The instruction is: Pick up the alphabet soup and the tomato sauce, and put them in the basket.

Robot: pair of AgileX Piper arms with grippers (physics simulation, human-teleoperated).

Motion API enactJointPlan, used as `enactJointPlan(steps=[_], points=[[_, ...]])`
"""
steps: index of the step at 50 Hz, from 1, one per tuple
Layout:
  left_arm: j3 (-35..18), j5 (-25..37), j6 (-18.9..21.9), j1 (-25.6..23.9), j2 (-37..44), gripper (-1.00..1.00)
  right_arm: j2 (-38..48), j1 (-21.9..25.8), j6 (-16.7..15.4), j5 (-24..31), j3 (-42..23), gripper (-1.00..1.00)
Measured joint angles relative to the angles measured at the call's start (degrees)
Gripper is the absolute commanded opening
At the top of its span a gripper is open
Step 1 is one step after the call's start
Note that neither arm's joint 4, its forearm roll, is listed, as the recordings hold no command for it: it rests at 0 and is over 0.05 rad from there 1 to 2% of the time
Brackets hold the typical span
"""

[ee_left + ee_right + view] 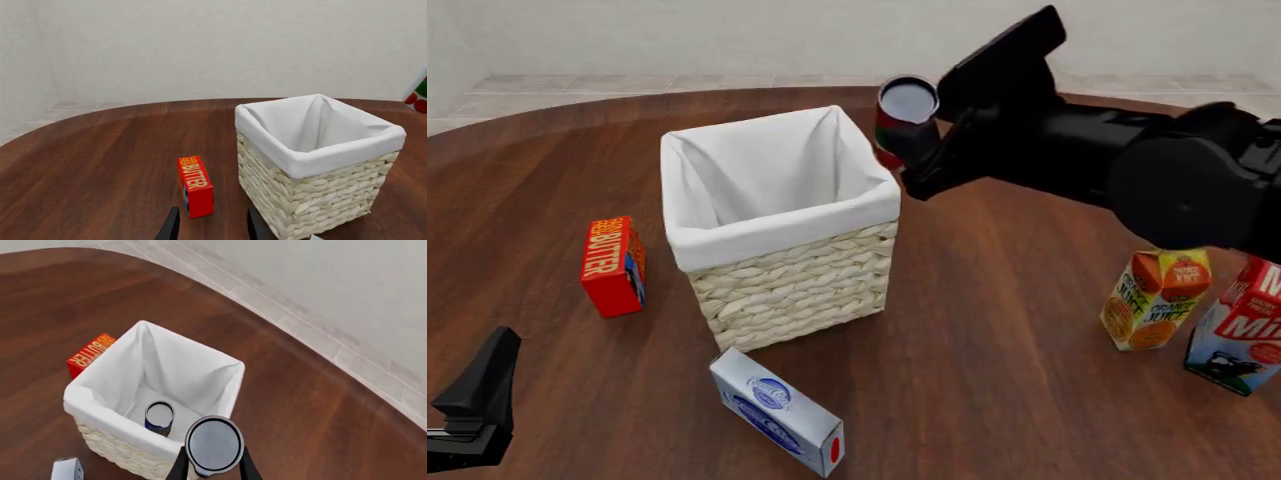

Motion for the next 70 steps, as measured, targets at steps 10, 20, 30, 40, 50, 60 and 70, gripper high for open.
enactJointPlan(steps=[10, 20, 30, 40, 50, 60, 70], points=[[0.0, 0.0, 0.0, 0.0, 0.0, 1.0, 0.78, 0.57, 0.17, -0.19, -0.89, -1.0], [0.0, 0.0, 0.0, 0.0, 0.0, 1.0, 1.93, 1.11, 0.23, -0.14, -2.46, -1.0], [0.0, 0.0, 0.0, 0.0, 0.0, 1.0, 3.09, 1.6, 0.21, -0.24, -3.73, -1.0], [0.0, 0.0, 0.0, 0.0, 0.0, 1.0, 4.36, 1.86, 0.25, -0.39, -4.76, -1.0], [0.0, 0.0, 0.0, 0.0, 0.0, 1.0, 5.77, 1.96, 0.35, -0.27, -5.87, -1.0], [0.0, 0.0, 0.0, 0.0, 0.0, 1.0, 7.32, 1.87, 0.35, 0.27, -7.45, -1.0], [0.0, 0.0, 0.0, 0.0, 0.0, 1.0, 8.89, 1.83, 0.31, 0.78, -9.01, -1.0]])
